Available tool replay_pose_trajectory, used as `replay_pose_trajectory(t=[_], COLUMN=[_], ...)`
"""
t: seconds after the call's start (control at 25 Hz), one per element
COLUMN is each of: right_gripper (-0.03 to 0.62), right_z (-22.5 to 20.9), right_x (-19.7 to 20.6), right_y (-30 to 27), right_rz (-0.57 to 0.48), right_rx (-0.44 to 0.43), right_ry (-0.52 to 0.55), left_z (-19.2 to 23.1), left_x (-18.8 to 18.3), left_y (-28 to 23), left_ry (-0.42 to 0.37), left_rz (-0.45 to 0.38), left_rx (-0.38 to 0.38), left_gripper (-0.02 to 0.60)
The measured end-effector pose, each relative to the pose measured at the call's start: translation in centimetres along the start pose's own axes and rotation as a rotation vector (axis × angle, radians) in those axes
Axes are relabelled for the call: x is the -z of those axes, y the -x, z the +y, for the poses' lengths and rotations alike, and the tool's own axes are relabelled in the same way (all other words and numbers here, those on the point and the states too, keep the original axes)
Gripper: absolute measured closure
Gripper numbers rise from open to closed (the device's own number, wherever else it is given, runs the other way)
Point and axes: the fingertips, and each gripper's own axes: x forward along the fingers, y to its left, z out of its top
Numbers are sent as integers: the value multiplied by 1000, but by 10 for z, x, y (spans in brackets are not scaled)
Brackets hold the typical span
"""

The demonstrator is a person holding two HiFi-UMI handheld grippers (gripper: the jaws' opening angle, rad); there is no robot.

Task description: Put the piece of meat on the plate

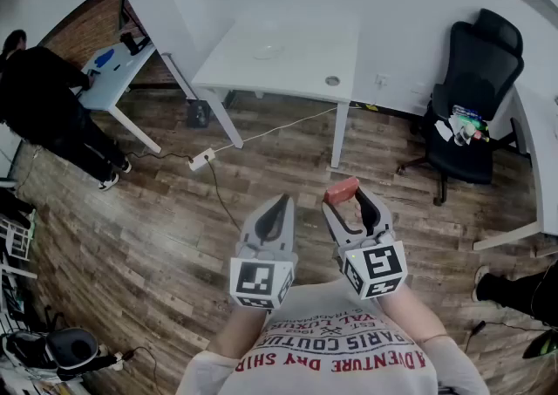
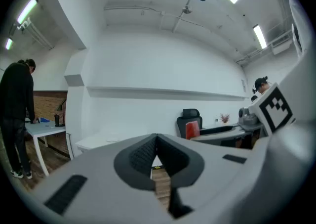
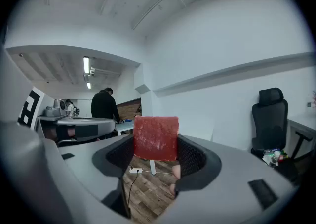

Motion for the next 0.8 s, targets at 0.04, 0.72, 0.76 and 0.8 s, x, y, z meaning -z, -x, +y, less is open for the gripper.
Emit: replay_pose_trajectory(t=[0.04, 0.72, 0.76, 0.8], right_gripper=[318, 318, 318, 318], right_z=[0, -7, -7, -6], right_x=[1, 11, 12, 13], right_y=[1, 13, 14, 14], right_rz=[0, 22, 23, 26], right_rx=[0, 10, 2, -7], right_ry=[1, 5, 3, 1], left_z=[-1, -16, -17, -18], left_x=[1, 14, 15, 16], left_y=[0, -3, -4, -4], left_ry=[2, 19, 20, 20], left_rz=[0, 16, 19, 24], left_rx=[3, 31, 31, 30], left_gripper=[575, 575, 575, 575])
